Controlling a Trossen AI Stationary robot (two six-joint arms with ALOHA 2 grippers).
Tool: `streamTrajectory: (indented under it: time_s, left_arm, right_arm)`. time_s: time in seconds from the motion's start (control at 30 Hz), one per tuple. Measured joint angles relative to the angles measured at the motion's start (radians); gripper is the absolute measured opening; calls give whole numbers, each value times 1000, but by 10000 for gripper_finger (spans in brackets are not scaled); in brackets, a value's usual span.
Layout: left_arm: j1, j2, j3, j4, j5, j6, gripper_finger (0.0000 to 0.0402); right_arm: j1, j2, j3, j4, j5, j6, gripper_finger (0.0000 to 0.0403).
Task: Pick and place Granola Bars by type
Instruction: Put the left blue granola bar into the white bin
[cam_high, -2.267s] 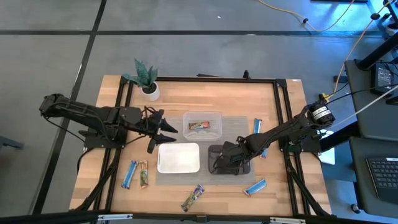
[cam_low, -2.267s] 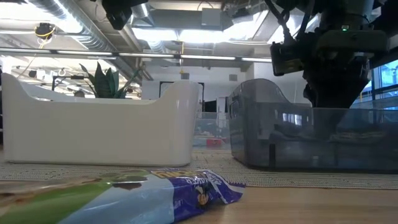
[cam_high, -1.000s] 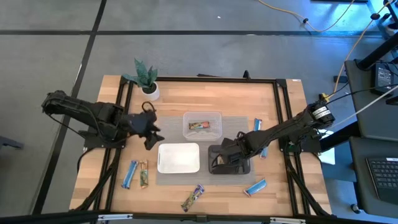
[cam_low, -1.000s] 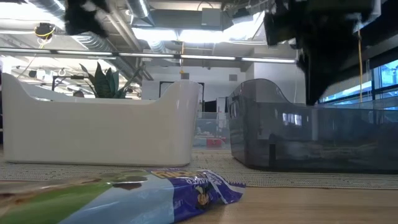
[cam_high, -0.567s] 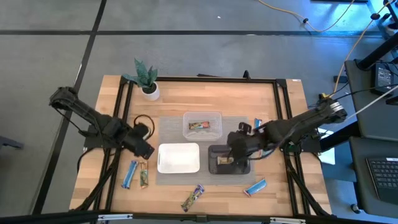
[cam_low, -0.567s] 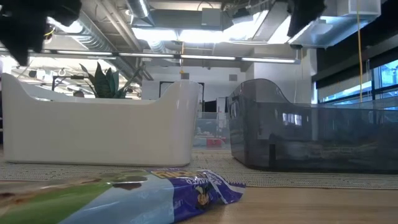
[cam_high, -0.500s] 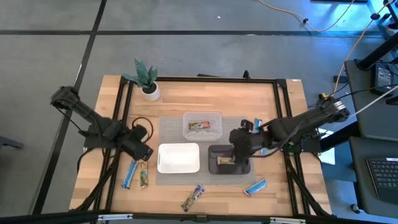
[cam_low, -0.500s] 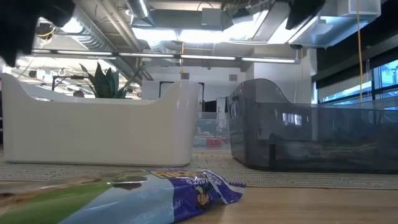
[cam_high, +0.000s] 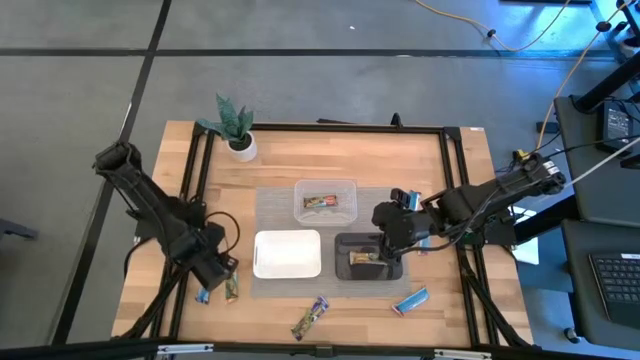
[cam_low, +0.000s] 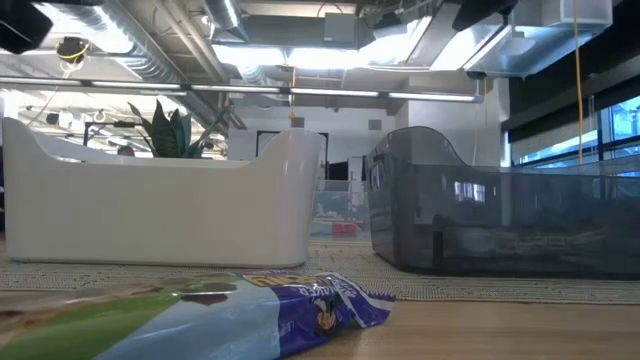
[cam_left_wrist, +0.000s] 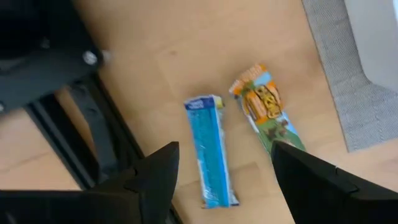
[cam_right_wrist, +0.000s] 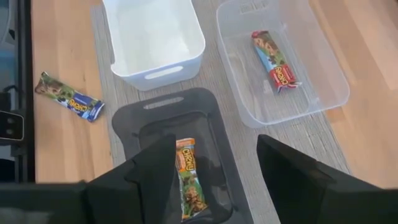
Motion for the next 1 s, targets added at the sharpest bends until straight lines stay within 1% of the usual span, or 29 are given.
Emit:
streamTrajectory:
  time_s: [0.13,0.37,0.5,0.67,0.8,1.0]
  left_arm:
    - [-44,23,-21,74,-5,-70,246]
    - [-116,44,-162,307,1,-212,246]
    - [-143,45,-220,366,1,-275,246]
    - [-146,45,-263,378,-1,-275,246]
    - [-146,45,-288,381,0,-229,246]
    - [-146,45,-330,486,-4,-175,246]
  right_arm:
    - [0,2,0,-2,0,-1,228]
    - [0,2,0,-1,0,2,228]
    - [0,2,0,3,-1,4,228]
    - [0,2,0,11,-1,5,228]
    - [0,2,0,11,-1,5,228]
    - [0,2,0,10,-1,5,228]
